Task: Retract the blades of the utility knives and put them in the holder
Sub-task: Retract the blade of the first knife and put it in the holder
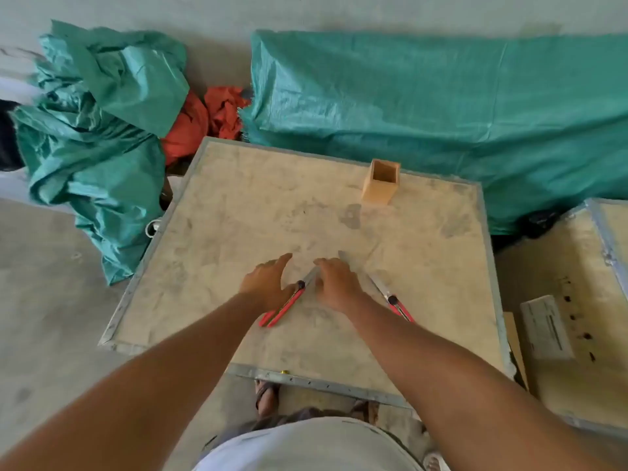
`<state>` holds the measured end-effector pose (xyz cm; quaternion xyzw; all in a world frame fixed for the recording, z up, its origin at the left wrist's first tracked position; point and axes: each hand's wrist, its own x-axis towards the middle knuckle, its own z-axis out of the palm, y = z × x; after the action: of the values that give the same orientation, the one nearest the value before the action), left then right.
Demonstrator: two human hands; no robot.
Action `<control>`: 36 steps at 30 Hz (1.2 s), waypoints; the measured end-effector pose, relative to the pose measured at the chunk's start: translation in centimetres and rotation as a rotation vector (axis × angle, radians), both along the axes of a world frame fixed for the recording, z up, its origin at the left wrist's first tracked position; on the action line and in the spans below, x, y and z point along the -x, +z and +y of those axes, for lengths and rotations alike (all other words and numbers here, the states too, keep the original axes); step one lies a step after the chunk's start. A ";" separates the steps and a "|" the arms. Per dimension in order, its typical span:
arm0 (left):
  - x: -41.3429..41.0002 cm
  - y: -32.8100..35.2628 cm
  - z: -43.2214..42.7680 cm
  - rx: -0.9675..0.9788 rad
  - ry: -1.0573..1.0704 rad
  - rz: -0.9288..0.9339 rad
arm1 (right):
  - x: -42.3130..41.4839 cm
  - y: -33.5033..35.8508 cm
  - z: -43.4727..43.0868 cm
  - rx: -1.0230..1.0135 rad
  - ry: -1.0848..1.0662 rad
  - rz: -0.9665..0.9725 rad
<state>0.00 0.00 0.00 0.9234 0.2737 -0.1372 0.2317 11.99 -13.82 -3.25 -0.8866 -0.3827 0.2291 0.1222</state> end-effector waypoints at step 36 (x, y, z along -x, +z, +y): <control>4.4 -0.8 0.8 1.116 0.297 -0.315 | 3.2 4.0 1.3 -0.693 -0.748 0.685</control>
<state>-4.37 0.82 -0.77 0.6230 0.2489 -0.0878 0.7363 8.77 -12.54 0.77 -0.7455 -0.0367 0.3050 0.5916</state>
